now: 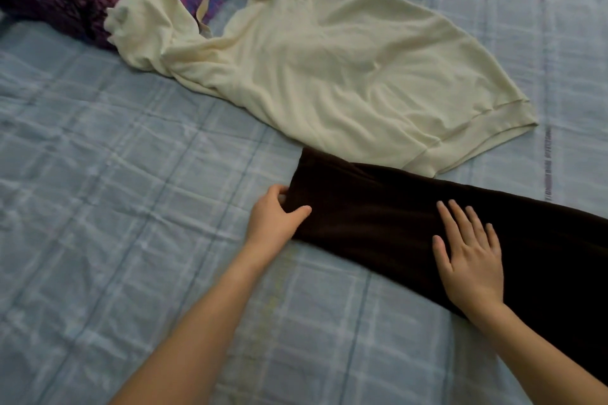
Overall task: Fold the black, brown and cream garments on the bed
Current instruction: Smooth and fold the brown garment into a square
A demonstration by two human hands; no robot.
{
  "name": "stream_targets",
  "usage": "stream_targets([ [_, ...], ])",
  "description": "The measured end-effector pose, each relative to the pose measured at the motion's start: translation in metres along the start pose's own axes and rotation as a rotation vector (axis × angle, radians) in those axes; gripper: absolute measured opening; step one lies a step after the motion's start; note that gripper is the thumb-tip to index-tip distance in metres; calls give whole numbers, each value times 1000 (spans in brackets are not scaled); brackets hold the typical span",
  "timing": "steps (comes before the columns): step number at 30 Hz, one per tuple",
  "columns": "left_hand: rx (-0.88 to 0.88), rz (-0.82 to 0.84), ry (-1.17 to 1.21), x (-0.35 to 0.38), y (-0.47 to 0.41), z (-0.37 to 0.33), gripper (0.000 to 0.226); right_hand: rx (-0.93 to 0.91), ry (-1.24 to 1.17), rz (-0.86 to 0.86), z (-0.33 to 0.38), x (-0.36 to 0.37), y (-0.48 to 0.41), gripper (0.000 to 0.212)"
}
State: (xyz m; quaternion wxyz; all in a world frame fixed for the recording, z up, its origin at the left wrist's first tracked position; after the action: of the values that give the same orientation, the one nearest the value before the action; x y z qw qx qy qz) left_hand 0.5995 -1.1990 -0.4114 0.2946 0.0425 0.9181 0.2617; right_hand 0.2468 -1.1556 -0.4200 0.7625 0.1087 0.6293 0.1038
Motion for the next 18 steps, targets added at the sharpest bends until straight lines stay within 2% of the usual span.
stream_targets([
  [2,-20,132,174,2,-3,0,36,-2,7,-3,0,0,-2,60],
  [4,40,218,369,5,4,-12,23,-6,12,3,1,0,-2,60],
  [6,145,176,371,1,19,-32,19,-3,11,10,2,-1,0,61],
  [9,301,114,239,10,47,-70,15,20,-25,62,11,-9,-1,57],
  [11,363,90,177,26,65,-95,20,-5,-267,92,20,-28,-2,57],
  [14,449,43,7,58,88,-130,26,-258,-921,120,57,-85,11,52],
  [15,492,36,-51,71,96,-143,30,-337,-1003,152,67,-99,17,49],
  [18,574,112,-98,113,122,-173,41,-412,-925,166,68,-128,29,50],
])
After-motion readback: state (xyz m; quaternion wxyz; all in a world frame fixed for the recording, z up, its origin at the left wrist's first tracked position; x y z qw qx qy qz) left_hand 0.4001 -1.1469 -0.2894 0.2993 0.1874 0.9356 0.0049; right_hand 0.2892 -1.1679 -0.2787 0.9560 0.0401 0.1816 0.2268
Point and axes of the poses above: each hand's wrist, its own y-axis away from the middle knuckle, its own x-axis out of the palm, z = x × y, the point moved 8 cm from there along -y, towards the middle knuckle, and after that the axes turned 15 degrees about z, right-handed, at the moved point
